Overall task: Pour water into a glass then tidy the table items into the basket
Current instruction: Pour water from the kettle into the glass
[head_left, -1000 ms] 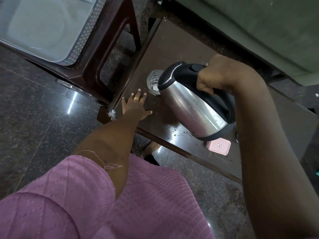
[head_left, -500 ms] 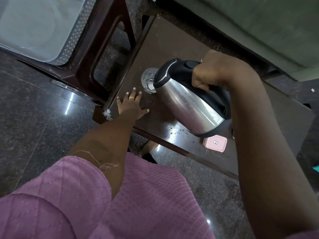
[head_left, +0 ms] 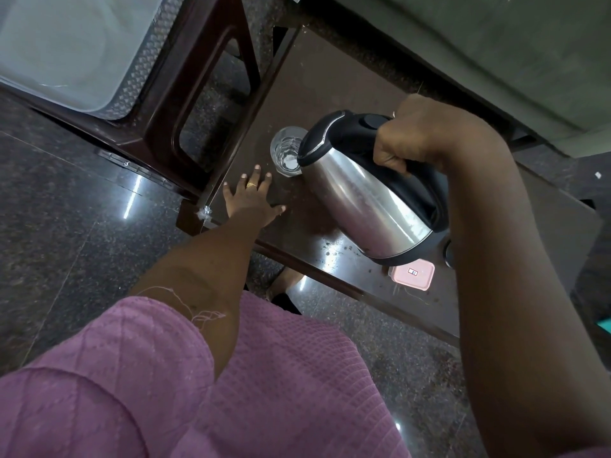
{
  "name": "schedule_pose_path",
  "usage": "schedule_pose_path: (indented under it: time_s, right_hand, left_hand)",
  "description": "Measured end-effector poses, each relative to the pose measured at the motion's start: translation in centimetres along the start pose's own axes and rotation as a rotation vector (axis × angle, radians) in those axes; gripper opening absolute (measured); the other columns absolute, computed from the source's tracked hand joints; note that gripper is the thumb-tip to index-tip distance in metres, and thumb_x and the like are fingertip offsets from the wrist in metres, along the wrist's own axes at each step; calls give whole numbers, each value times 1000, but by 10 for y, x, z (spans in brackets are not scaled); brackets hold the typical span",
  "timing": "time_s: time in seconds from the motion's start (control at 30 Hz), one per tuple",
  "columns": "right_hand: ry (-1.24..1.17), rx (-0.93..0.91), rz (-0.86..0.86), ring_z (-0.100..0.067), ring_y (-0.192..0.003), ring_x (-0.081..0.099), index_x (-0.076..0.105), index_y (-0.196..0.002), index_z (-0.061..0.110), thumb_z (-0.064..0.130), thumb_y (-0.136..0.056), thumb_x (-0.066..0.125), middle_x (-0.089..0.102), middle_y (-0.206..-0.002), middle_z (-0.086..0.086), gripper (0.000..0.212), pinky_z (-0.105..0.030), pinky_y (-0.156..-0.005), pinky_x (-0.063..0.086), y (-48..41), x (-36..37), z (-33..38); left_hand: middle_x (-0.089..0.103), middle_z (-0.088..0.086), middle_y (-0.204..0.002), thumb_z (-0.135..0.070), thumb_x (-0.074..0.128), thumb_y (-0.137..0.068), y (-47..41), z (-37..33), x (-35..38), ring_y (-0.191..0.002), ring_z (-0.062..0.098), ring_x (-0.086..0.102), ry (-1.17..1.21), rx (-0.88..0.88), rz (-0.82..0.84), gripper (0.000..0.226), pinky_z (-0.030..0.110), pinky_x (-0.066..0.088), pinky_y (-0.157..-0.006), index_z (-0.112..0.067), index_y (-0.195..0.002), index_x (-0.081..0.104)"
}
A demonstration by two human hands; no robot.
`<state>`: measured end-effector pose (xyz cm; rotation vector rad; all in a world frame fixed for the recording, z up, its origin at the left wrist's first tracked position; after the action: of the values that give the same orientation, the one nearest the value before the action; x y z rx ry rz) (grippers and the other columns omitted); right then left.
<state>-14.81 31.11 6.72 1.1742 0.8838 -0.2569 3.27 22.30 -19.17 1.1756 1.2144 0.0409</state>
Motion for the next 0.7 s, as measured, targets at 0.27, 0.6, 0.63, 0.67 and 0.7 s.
schedule_pose_path:
  time_s: [0.27,0.6,0.63,0.67,0.7]
  right_hand:
    - [29,4,38,-16,-28,31,39,-22,7,2,-33,53,30,-21,4,18,-14,-36,24,-1,-1,0]
    - [38,13,45,-13,-18,26,42,-21,7,2,-34,54,30,-22,3,18,-11,-34,25,-4,-2,1]
    - [42,13,47,-14,-19,25,41,-20,7,2,-33,54,30,-22,2,19,-11,-34,24,-4,-2,1]
    - [43,13,47,-14,-19,25,41,-20,7,1,-33,54,30,-21,2,20,-11,-34,24,-4,-3,1]
    - [39,16,46,-14,-20,25,40,-20,7,1,-34,54,29,-21,2,21,-11,-34,24,-4,-3,1]
  left_hand:
    - [-11,-8,-159,-66,43,-85,1,0,-1,-147,23,0,-10,3,-3,83,56,5,-117,-32,-149,0]
    - [-12,-7,-159,-64,48,-83,2,-2,0,-147,24,-2,19,-4,-7,89,55,6,-117,-31,-149,-1]
    - [-12,-7,-159,-64,49,-83,3,-2,0,-147,24,-2,22,-5,-8,89,55,6,-117,-30,-149,-1]
    - [-12,-7,-159,-64,50,-83,3,-2,0,-147,24,-2,25,-5,-8,89,55,6,-117,-30,-149,-1]
    - [-12,-7,-159,-63,50,-83,3,-2,-1,-147,24,-2,29,-7,-8,90,55,7,-117,-30,-149,-1]
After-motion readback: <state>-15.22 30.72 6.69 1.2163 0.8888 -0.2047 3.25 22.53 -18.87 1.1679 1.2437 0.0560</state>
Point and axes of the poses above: each hand's wrist, its own y-axis away from the middle knuckle, its own x-axis out of the palm, z = x × y, the point moved 6 cm from there along -y, towards the middle knuckle
